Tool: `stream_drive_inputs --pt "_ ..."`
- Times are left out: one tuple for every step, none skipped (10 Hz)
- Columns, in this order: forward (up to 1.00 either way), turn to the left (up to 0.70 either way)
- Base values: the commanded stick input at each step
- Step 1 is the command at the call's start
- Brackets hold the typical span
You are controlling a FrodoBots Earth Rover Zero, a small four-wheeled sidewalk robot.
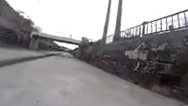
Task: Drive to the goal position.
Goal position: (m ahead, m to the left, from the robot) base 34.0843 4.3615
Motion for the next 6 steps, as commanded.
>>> stream_drive_inputs --pt "0.7 0.27" --pt "0.7 0.27" --pt "0.7 0.27" --pt "0.7 0.27" --pt "0.7 0.24" --pt "0.7 0.09"
